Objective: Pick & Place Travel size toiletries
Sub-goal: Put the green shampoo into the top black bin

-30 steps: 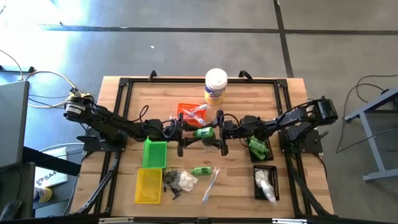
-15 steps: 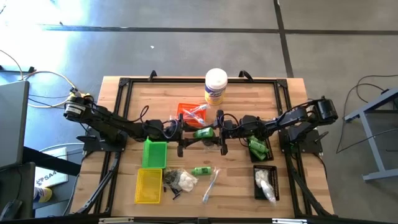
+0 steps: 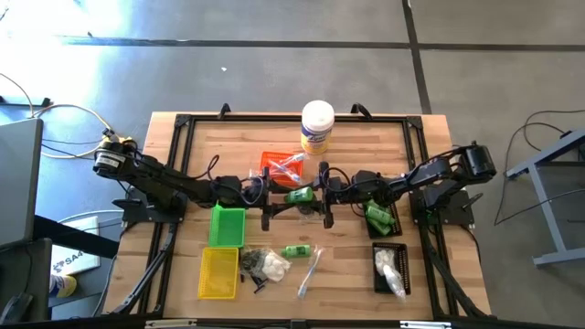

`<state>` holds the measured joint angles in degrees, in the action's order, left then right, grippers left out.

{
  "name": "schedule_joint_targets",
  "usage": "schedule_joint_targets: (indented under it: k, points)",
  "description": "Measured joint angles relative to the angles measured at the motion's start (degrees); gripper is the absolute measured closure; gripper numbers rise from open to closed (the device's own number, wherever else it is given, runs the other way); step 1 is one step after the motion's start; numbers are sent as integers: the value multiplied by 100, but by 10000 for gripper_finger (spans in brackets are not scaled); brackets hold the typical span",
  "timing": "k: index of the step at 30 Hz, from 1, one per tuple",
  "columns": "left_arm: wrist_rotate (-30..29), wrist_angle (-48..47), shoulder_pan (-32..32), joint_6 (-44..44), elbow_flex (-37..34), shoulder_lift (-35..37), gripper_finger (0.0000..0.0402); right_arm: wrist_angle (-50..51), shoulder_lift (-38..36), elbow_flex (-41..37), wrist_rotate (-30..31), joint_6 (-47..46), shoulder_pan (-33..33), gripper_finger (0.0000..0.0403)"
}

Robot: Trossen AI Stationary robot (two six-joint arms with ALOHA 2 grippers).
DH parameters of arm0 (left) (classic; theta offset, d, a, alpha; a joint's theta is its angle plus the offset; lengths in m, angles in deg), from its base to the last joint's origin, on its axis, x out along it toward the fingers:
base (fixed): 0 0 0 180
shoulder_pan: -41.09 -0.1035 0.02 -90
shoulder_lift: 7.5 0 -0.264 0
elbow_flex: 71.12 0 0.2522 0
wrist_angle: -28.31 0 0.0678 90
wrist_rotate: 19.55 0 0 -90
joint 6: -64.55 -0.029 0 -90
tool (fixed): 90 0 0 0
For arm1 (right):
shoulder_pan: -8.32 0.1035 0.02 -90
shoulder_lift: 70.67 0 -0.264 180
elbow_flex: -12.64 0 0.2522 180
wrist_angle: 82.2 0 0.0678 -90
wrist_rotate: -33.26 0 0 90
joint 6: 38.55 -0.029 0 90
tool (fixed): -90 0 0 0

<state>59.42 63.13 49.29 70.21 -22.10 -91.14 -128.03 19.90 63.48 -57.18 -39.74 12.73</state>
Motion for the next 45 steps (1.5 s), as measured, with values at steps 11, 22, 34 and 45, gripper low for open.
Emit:
schedule_joint_targets:
  k: [11, 22, 34, 45]
  points:
    - [-48, -1109, 2, -287, 414, 11, 217, 98, 0, -11, 57, -9, 2, 249]
    - [309, -3427, -72, -416, 1438, -20, 152, 264, -136, 7, 321, -17, 0, 252]
    - [322, -3739, -67, -240, 1541, -15, 153, 2012, -1236, 9, 723, -40, -3, 252]
    - [174, -3857, -149, -557, 1539, -15, 153, 2993, -2014, 4, 804, -46, -2, 255]
